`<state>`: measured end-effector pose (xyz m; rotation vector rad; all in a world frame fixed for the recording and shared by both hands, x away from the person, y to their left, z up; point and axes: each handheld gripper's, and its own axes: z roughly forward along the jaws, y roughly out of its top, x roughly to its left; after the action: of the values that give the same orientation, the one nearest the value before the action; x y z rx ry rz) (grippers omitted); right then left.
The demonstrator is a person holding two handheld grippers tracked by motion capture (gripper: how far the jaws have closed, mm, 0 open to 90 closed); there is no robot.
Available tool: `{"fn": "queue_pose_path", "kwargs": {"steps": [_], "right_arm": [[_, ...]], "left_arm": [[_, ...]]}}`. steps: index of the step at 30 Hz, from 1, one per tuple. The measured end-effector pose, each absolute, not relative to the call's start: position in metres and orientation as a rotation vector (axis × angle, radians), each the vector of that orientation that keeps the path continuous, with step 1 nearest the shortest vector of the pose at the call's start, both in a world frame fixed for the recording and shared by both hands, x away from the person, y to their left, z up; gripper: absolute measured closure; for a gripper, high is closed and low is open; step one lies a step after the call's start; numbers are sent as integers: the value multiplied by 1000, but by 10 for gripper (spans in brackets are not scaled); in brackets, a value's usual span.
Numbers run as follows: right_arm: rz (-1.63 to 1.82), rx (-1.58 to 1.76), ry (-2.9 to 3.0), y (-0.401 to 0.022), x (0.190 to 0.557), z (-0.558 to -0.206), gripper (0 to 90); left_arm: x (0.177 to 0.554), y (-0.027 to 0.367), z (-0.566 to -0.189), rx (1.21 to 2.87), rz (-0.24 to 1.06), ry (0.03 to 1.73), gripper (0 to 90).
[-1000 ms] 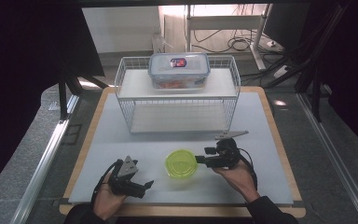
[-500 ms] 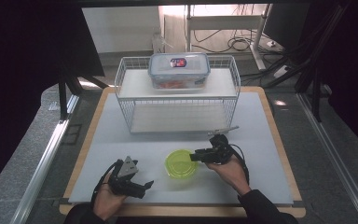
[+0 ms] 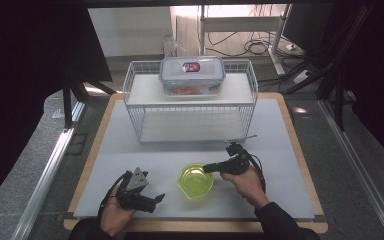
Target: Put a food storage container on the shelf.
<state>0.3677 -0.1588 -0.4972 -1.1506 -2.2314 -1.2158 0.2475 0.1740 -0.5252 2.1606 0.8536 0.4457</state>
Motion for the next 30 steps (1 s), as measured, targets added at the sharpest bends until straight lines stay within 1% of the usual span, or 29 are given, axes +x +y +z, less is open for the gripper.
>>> {"fn": "queue_pose_path", "kwargs": {"steps": [18,30], "right_arm": [[-1331,-1162,-2157,-169,367,-473,820],[-1431,-1161,-2128,-177,370,-442,821]], "left_arm": [[247,177,-522,2132,467,860,60],[247,177,-522,2130,463,862,61]]}}
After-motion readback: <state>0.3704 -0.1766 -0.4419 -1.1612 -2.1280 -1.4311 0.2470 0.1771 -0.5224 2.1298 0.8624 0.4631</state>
